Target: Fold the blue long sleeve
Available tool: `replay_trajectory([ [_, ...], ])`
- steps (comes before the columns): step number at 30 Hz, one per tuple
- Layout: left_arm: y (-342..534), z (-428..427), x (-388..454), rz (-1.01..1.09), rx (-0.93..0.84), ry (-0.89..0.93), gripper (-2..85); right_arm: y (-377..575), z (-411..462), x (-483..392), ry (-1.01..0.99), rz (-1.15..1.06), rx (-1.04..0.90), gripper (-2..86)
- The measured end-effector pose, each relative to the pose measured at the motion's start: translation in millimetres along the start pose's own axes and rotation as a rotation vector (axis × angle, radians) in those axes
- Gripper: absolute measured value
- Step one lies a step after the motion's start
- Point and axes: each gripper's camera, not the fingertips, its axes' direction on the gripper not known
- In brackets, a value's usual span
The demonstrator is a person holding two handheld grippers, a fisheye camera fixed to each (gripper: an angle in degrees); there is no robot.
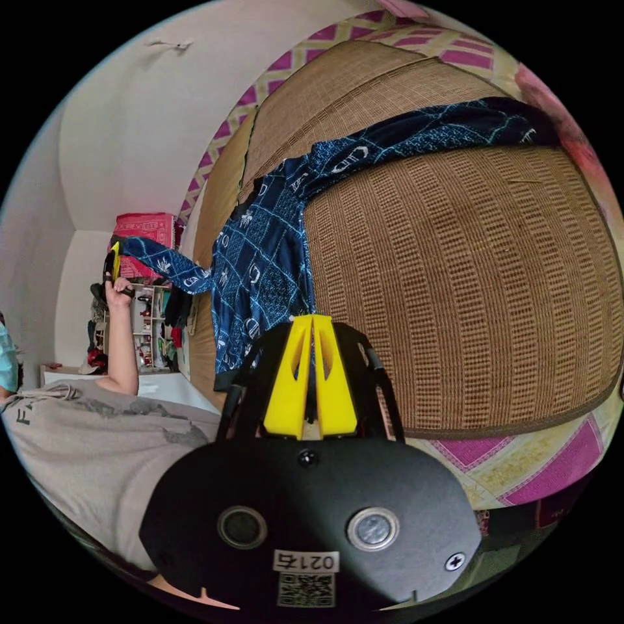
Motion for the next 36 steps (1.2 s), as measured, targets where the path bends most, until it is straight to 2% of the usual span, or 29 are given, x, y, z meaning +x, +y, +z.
replay_trajectory([
  [4,22,139,31,0.006,-0.253,-0.030,-0.9,17,-26,39,-0.016,0.045,0.032,-0.7],
  [9,60,270,43,-0.067,-0.505,-0.065,-0.9,44,-46,77,-0.016,0.123,0.061,-0.6],
  [12,52,302,62,-0.021,-0.507,-0.122,-0.7,60,-56,94,-0.022,0.166,0.080,-0.6],
  [15,39,328,94,0.102,-0.530,-0.083,-0.1,71,-60,107,-0.014,0.193,0.093,-0.6],
  [18,56,380,108,0.154,-0.744,-0.166,4.0,75,-56,120,-0.026,0.225,0.086,-0.6],
  [19,67,397,105,0.138,-0.842,-0.115,7.3,74,-54,124,-0.038,0.234,0.093,-0.6],
  [21,59,386,100,0.067,-0.710,-0.075,10.3,71,-53,126,-0.052,0.230,0.108,-0.6],
  [22,53,382,96,0.032,-0.686,0.040,11.7,66,-53,126,-0.057,0.222,0.120,-0.5],
  [25,45,368,91,0.016,-0.675,0.249,13.9,48,-53,130,-0.090,0.196,0.168,-0.3],
  [27,42,353,90,0.025,-0.677,0.306,13.9,32,-55,135,-0.139,0.183,0.238,0.2],
  [30,40,316,91,0.029,-0.680,0.302,13.5,1,-63,152,-0.221,0.247,0.410,3.5],
  [32,41,289,95,0.039,-0.680,0.298,13.0,-22,-68,168,-0.247,0.372,0.542,10.8],
  [36,48,219,104,0.091,-0.693,0.218,11.9,-43,-63,199,-0.278,0.575,0.637,13.1],
])
